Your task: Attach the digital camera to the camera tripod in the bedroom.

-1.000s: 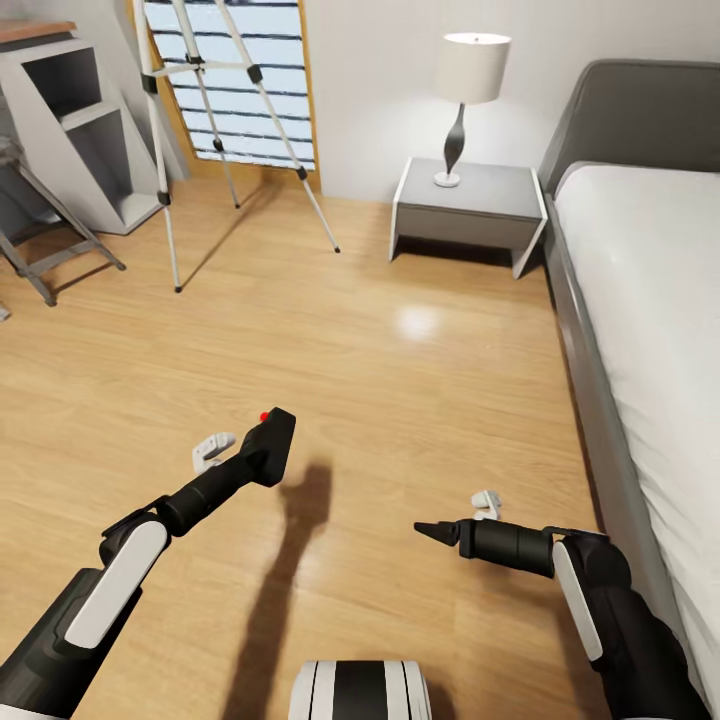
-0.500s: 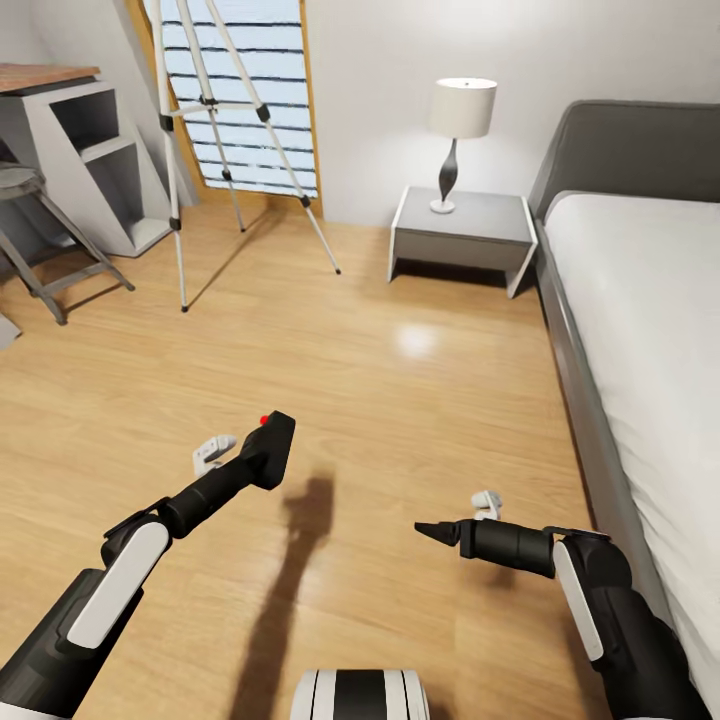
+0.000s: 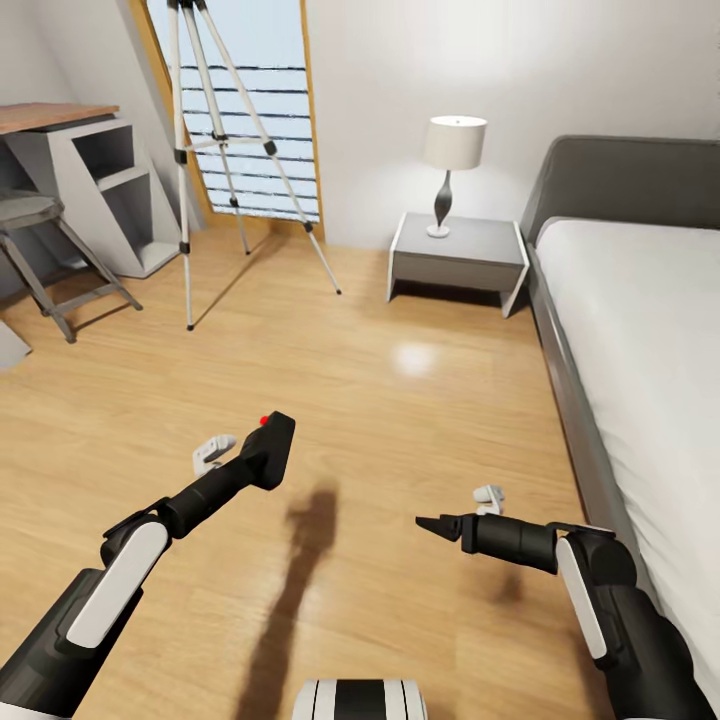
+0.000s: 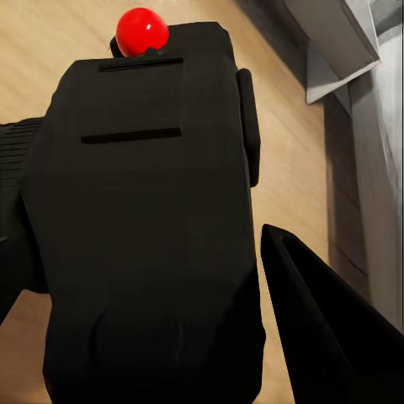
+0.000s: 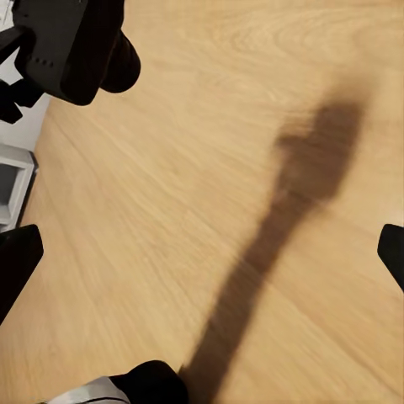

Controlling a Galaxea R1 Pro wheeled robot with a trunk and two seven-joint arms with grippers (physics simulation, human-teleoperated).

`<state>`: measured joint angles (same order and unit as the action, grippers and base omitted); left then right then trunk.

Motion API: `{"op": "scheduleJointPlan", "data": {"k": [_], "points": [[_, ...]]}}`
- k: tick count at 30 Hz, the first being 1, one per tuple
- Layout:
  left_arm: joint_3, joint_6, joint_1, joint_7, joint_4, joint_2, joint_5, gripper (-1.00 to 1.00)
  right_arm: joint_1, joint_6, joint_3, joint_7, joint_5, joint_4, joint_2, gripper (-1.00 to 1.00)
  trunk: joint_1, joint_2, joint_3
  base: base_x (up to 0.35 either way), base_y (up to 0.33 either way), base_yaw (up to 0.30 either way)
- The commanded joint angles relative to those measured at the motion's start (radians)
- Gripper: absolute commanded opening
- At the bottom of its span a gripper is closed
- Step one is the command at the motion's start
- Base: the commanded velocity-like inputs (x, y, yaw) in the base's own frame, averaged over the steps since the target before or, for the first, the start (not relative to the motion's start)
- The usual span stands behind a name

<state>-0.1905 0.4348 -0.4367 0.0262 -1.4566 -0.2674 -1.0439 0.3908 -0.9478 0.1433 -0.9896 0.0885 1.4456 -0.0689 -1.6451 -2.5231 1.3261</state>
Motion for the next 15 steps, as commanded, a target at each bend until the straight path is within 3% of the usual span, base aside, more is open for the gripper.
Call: {"op": "scheduleJointPlan", "data": {"k": [1,15], "points": [[-0.001,0.005,0.0,0.002,-0.001,-0.001,-0.005,-1.0,0.0,-0.008,0.001,0.002,0.007,0.001,0.0,1.0,0.001,0.0,-0.003,0.0,0.0,0.0],[0.001,0.015,0.0,0.003,-0.001,-0.001,-0.005,-1.0,0.0,-0.067,0.004,0.0,0.008,0.004,0.0,1.0,0.007,0.003,-0.057,0.0,0.0,0.0]]}}
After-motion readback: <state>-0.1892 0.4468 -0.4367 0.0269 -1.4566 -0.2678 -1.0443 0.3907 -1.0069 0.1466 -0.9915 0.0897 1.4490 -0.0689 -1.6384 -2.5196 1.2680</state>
